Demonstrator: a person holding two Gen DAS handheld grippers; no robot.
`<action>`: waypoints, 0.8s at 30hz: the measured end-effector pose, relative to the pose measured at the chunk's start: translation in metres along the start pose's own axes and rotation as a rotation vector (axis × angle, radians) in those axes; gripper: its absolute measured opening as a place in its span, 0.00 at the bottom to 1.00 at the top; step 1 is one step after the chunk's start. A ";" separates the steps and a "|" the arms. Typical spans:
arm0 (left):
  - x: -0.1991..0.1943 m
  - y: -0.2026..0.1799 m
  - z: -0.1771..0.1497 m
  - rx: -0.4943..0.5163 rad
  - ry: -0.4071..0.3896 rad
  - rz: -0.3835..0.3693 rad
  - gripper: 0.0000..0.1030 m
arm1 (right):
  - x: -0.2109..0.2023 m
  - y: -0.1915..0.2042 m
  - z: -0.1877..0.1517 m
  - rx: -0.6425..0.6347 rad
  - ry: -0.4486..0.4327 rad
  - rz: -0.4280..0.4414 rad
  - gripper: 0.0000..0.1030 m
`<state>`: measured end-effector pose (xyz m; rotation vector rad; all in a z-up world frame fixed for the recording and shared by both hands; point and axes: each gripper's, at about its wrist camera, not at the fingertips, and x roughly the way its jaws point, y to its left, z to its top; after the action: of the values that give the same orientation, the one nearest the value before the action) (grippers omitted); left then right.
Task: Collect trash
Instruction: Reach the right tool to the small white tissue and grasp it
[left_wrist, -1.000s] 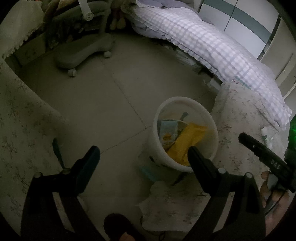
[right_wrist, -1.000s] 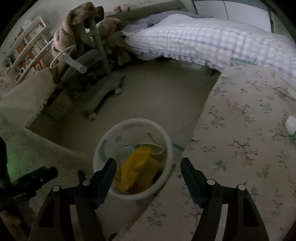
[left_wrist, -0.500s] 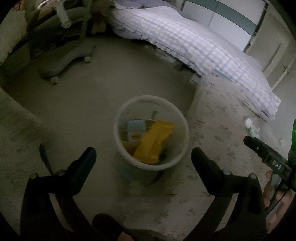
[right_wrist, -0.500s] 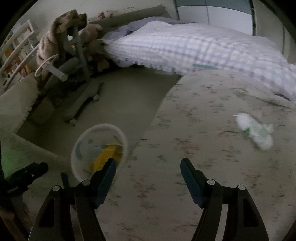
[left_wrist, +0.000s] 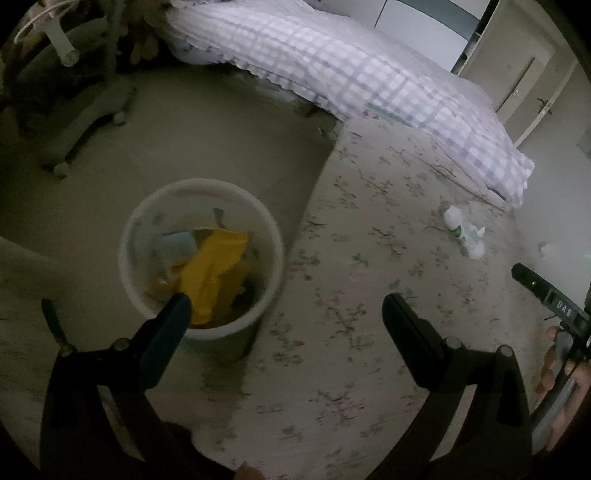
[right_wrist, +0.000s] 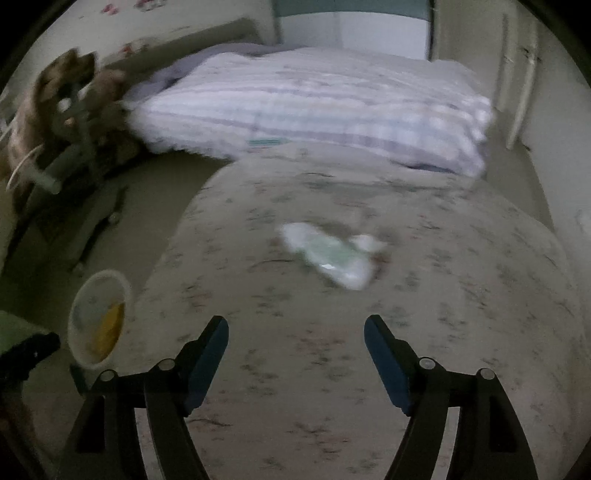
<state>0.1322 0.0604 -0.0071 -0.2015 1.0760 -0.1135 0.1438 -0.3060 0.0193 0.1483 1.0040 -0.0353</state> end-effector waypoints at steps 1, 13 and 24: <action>0.002 -0.004 0.001 0.001 0.002 -0.001 0.99 | -0.001 -0.010 0.003 0.016 0.001 -0.012 0.75; 0.032 -0.046 0.006 0.012 0.020 0.031 0.99 | 0.037 -0.055 0.031 0.144 0.009 -0.050 0.75; 0.062 -0.081 0.013 0.018 -0.029 0.094 0.99 | 0.104 -0.070 0.040 0.261 0.000 0.002 0.72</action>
<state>0.1730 -0.0292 -0.0365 -0.1354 1.0529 -0.0356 0.2261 -0.3769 -0.0545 0.3878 0.9967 -0.1649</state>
